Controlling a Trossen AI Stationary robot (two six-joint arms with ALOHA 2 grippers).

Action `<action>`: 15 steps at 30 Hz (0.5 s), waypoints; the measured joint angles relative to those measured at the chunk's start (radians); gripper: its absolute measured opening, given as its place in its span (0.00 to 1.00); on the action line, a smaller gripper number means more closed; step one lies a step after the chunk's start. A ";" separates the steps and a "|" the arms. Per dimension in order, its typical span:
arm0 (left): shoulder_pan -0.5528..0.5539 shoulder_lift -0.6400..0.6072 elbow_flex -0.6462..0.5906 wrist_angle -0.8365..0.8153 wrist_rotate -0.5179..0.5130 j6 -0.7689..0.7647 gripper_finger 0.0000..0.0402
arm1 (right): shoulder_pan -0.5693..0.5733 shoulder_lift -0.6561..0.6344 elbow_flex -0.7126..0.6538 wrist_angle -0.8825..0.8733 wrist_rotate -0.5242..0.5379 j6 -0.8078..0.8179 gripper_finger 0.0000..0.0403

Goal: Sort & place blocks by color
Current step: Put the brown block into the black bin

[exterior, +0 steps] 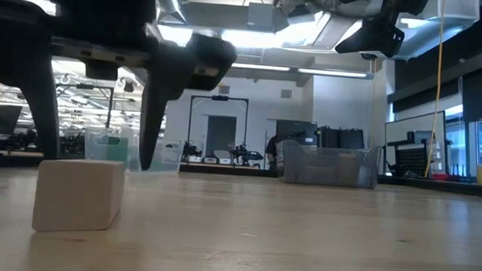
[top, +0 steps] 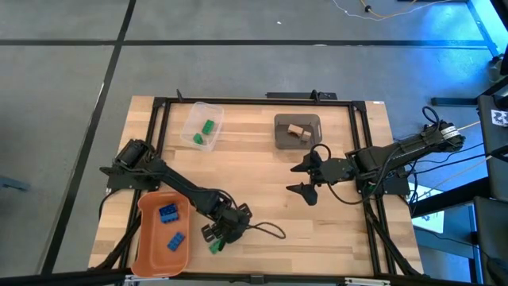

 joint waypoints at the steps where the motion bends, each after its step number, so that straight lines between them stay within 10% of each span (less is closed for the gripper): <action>1: -0.002 0.000 0.000 0.013 0.000 0.021 0.53 | 0.000 0.000 0.000 0.000 0.000 0.000 0.92; 15: -0.003 0.071 0.000 0.061 0.030 0.121 0.53 | 0.000 0.000 -0.001 -0.005 0.015 0.027 0.92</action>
